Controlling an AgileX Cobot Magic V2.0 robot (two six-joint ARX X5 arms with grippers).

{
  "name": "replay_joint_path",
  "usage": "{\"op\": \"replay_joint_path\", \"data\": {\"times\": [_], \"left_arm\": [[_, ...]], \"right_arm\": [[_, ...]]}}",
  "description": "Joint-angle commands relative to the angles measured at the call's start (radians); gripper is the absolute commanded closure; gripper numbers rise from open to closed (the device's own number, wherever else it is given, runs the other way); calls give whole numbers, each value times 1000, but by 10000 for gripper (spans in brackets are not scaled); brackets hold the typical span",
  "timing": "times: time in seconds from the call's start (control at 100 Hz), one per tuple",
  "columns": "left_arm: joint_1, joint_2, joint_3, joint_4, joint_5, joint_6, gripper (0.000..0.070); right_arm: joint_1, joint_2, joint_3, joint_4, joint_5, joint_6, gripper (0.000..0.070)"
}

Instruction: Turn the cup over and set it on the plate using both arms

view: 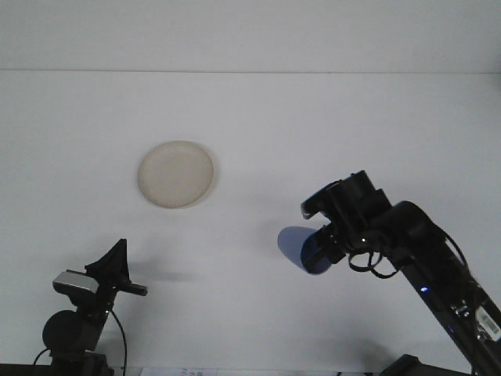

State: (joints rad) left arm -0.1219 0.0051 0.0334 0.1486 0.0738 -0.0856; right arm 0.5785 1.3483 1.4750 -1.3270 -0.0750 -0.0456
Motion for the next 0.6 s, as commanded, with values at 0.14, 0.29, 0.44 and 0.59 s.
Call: {"op": "replay_joint_path", "data": {"times": [0.14,0.29,0.44,0.59], "left_arm": [[0,-2,-19,10,1,14,687],[0,-2,-19,10,1,14,687],[0,-2,-19,10,1,14,687],[0,-2,-19,10,1,14,687]], "right_arm": [[113,151,30,-43,0,-40,699],[166,256,30,-43,1,-62,699],[190,339,30,-44,1,-77,699],[200,381,30,-44,1,-79,689]]}}
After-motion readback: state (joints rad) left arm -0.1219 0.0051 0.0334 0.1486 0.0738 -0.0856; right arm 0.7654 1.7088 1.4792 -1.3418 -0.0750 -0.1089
